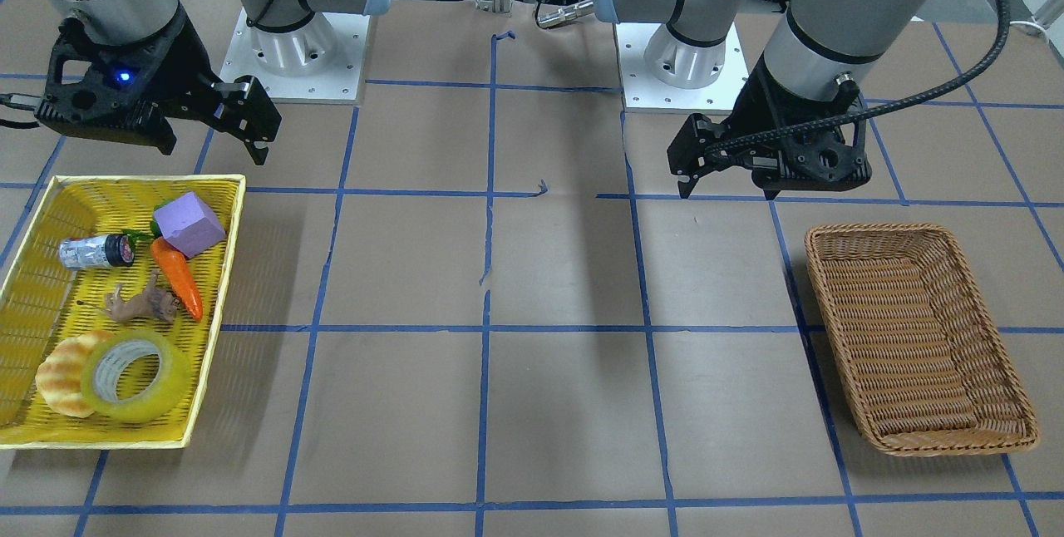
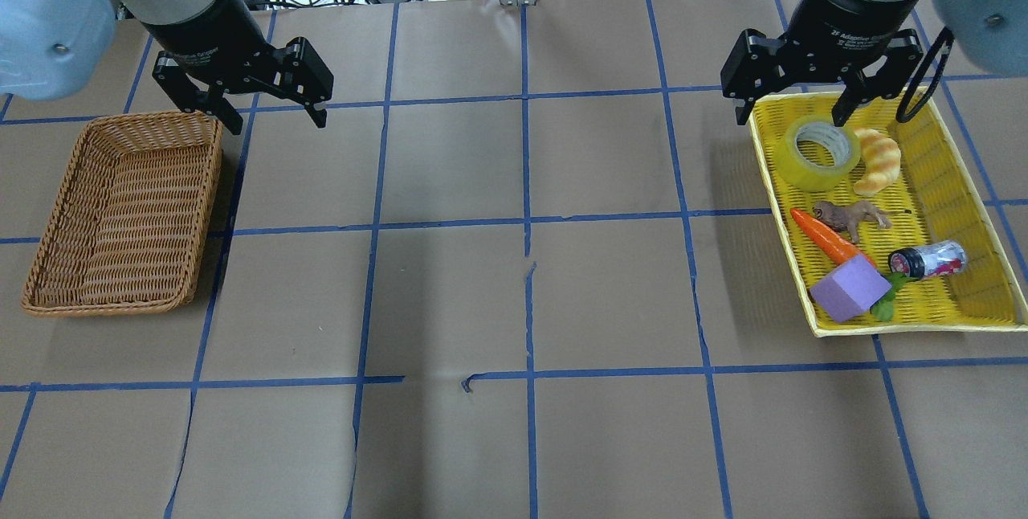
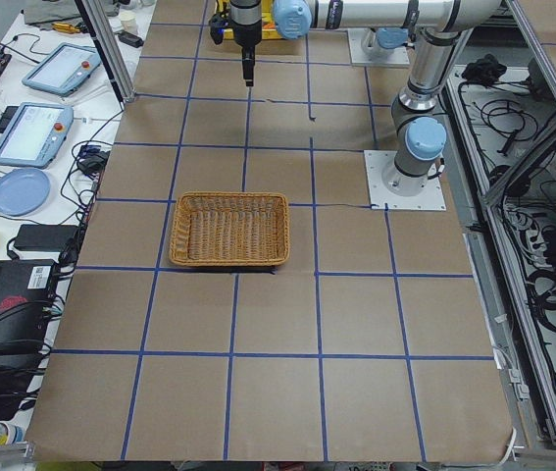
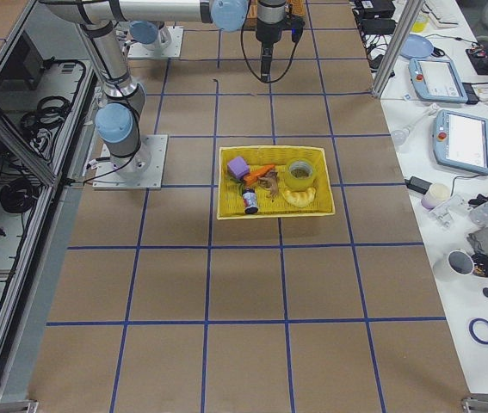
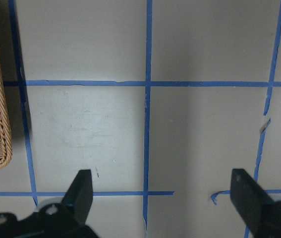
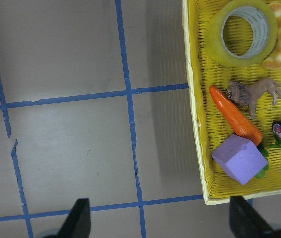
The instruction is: Transfer tape with both arms
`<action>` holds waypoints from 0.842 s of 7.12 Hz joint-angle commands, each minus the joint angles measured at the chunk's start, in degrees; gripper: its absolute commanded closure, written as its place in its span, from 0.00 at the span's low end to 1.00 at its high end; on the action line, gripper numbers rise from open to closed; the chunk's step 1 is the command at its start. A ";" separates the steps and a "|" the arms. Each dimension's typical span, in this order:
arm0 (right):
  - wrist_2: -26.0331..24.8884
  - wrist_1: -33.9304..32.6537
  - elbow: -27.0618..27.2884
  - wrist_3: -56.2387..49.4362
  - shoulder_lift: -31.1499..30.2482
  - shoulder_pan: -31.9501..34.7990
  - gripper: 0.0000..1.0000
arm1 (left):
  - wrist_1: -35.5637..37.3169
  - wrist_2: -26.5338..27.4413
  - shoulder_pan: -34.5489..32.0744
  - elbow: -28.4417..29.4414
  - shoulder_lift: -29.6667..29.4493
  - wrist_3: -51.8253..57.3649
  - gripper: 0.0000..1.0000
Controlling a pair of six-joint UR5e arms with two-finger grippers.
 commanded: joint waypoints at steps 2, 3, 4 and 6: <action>0.10 0.02 -0.09 0.00 -0.15 0.00 0.00 | 0.00 0.04 0.00 -0.24 0.13 0.00 0.00; 0.10 0.02 0.17 -0.08 0.02 0.00 0.00 | 0.00 0.04 0.00 -0.33 0.22 0.00 0.00; 0.10 0.11 0.09 0.00 -0.07 0.00 0.00 | 0.00 -0.05 0.00 -0.42 0.22 0.00 0.00; 0.01 -0.15 0.35 0.00 0.46 0.00 0.00 | -0.35 -0.05 0.00 -0.51 0.48 0.00 0.00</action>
